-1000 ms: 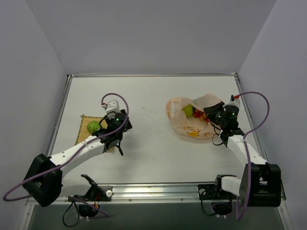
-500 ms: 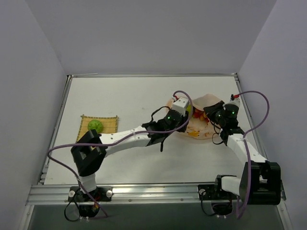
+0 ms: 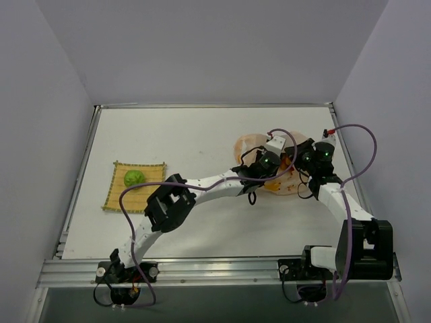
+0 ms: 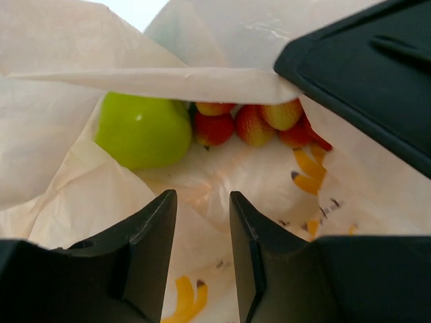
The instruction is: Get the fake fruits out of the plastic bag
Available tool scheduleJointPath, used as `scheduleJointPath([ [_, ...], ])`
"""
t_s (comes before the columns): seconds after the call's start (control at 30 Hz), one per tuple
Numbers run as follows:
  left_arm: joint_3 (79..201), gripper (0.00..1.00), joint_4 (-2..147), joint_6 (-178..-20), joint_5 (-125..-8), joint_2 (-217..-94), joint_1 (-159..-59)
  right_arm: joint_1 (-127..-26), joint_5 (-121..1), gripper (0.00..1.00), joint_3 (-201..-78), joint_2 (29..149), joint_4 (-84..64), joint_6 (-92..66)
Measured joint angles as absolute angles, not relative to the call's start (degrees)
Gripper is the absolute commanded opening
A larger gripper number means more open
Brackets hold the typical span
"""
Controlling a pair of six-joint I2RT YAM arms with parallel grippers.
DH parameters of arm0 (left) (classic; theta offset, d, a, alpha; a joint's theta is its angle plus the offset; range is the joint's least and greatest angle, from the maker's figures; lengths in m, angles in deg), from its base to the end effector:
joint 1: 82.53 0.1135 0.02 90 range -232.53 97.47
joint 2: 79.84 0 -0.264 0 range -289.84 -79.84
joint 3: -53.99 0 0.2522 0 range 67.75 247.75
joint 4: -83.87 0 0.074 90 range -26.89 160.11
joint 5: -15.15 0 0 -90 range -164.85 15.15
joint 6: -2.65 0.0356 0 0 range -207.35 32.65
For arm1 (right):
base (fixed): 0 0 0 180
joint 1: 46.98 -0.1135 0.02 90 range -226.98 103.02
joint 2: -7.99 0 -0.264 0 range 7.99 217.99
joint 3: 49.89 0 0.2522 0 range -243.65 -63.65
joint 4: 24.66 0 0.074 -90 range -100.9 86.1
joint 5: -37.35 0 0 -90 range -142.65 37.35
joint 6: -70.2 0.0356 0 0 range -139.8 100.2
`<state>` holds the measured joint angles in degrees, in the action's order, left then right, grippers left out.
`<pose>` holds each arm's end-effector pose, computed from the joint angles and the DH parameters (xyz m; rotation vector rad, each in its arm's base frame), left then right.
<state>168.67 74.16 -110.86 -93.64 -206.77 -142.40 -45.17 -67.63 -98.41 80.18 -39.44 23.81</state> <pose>0.2734 -0.4483 0.2307 0.4068 1.9459 -0.6429 0.2775 0.0004 0.2468 0.4998 1.7101 0.7579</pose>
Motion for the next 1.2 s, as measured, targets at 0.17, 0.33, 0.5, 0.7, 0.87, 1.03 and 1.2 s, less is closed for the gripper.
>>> scheduleJointPath([
  [0.17,174.9,0.5,74.01,-109.13,-98.4,-212.39,-142.12,-45.17,-68.07,0.0,-98.72,80.18,-39.44,23.81],
  [0.33,178.81,0.72,74.53,-106.05,-102.49,-216.24,-141.2,-45.13,-68.57,0.0,-98.72,80.18,-39.26,23.62],
  [0.5,182.55,0.81,74.77,-104.21,-103.82,-219.47,-139.58,-44.95,-68.97,0.0,-98.72,80.18,-39.13,23.57],
  [0.7,188.08,0.85,75.12,-102.36,-100.52,-224.35,-137.05,-44.95,-69.38,0.0,-98.81,80.18,-39.15,23.55],
  [0.87,193.98,0.88,74.99,-100.89,-97.62,-229.26,-135.8,-44.98,-70.54,0.0,-98.81,80.24,-39.17,23.44],
  [1.03,201.39,0.54,74.71,-99.43,-95.67,-234.01,-134.95,-45.11,-71.76,0.0,-98.81,80.64,-39.13,23.33],
  [1.2,200.6,0.3,76.46,-98.9,-94.82,-233.9,-134.73,-45.15,-72.18,0.0,-98.81,80.68,-39.13,22.85],
])
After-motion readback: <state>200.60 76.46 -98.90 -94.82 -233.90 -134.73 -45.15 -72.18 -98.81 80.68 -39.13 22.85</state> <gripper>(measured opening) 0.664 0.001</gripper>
